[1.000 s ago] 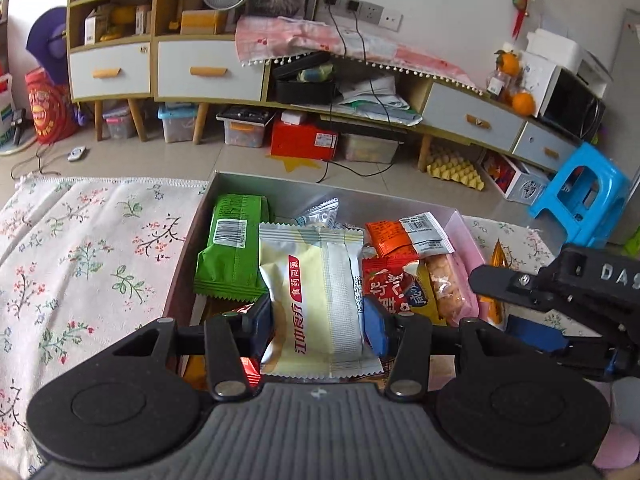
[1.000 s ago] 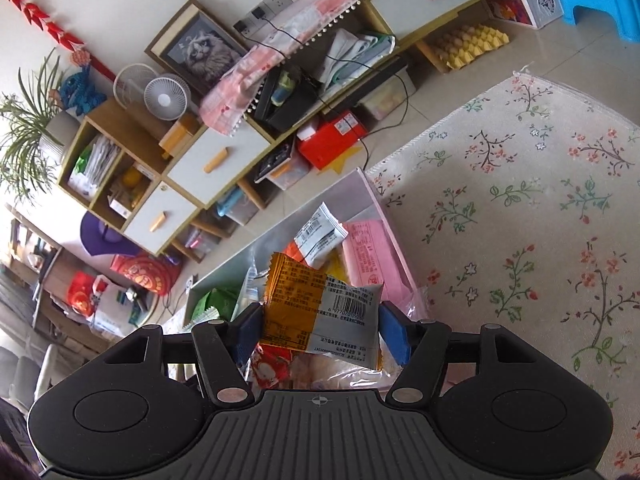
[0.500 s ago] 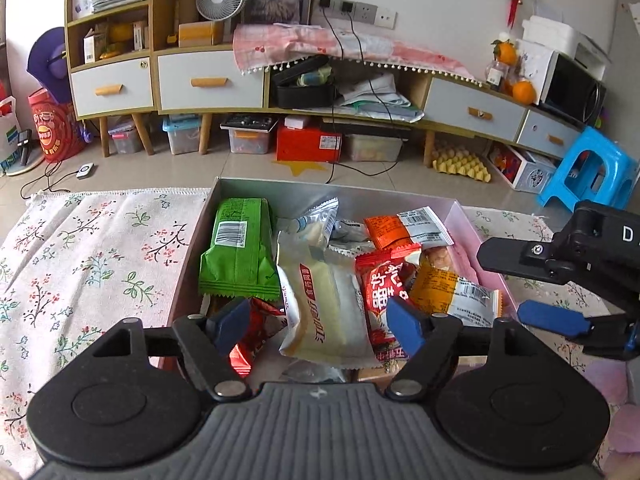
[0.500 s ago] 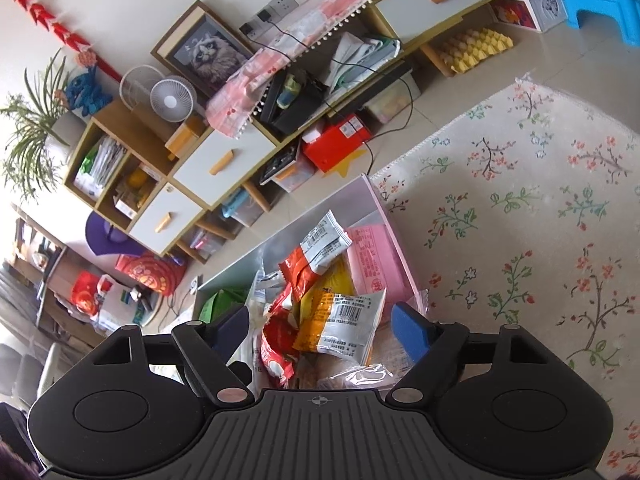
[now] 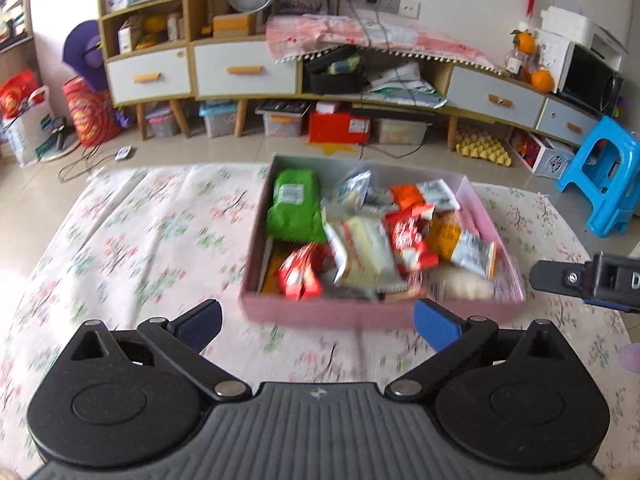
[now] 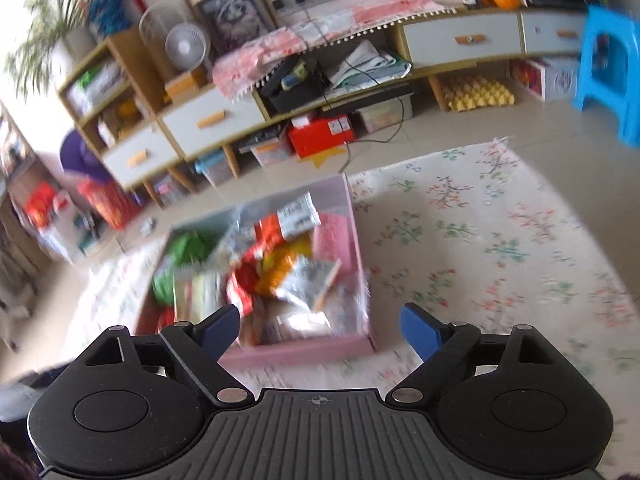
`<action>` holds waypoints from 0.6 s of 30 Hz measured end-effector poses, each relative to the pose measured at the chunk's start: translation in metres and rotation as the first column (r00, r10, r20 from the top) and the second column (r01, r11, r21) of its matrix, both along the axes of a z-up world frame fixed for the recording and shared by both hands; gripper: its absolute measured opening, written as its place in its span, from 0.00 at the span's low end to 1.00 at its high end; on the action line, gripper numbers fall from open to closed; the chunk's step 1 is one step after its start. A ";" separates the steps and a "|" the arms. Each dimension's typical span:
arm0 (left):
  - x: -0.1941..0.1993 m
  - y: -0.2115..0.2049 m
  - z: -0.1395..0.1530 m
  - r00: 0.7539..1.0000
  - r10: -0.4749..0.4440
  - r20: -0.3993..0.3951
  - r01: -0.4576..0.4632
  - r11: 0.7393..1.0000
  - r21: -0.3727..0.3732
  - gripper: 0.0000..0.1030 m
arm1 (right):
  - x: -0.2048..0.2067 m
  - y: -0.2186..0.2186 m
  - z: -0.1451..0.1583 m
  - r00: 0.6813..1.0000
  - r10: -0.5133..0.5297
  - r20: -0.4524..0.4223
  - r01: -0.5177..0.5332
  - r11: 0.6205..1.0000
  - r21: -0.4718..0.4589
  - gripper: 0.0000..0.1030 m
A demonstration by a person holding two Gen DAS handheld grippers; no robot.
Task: Organize snacks
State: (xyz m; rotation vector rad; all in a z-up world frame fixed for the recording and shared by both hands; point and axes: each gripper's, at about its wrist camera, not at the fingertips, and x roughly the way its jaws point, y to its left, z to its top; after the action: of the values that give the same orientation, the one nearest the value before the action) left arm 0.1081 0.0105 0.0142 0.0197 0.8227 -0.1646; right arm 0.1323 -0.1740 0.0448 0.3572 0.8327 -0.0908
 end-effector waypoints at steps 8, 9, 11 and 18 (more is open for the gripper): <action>-0.040 0.015 0.009 0.997 0.058 -0.055 -0.058 0.998 0.014 1.00 | -0.047 0.034 0.016 0.993 0.101 -0.052 -0.105 0.992 -0.067 0.92; -0.044 0.017 0.009 0.996 0.064 -0.057 -0.063 0.998 0.017 1.00 | -0.053 0.037 0.017 0.993 0.108 -0.052 -0.112 0.991 -0.074 0.94; -0.052 0.022 0.009 0.996 0.075 -0.056 -0.074 0.997 0.009 1.00 | -0.064 0.044 0.019 0.992 0.115 -0.044 -0.119 0.989 -0.086 0.96; -0.066 0.031 -0.007 0.991 0.095 -0.091 -0.094 0.995 0.009 1.00 | -0.081 0.060 0.006 0.990 0.127 -0.066 -0.135 0.980 -0.143 0.96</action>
State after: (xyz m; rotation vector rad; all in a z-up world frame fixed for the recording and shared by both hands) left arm 0.0418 0.0417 0.0069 -0.0227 0.9135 -0.0744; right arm 0.0509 -0.1135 0.0507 0.1604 0.8974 -0.0393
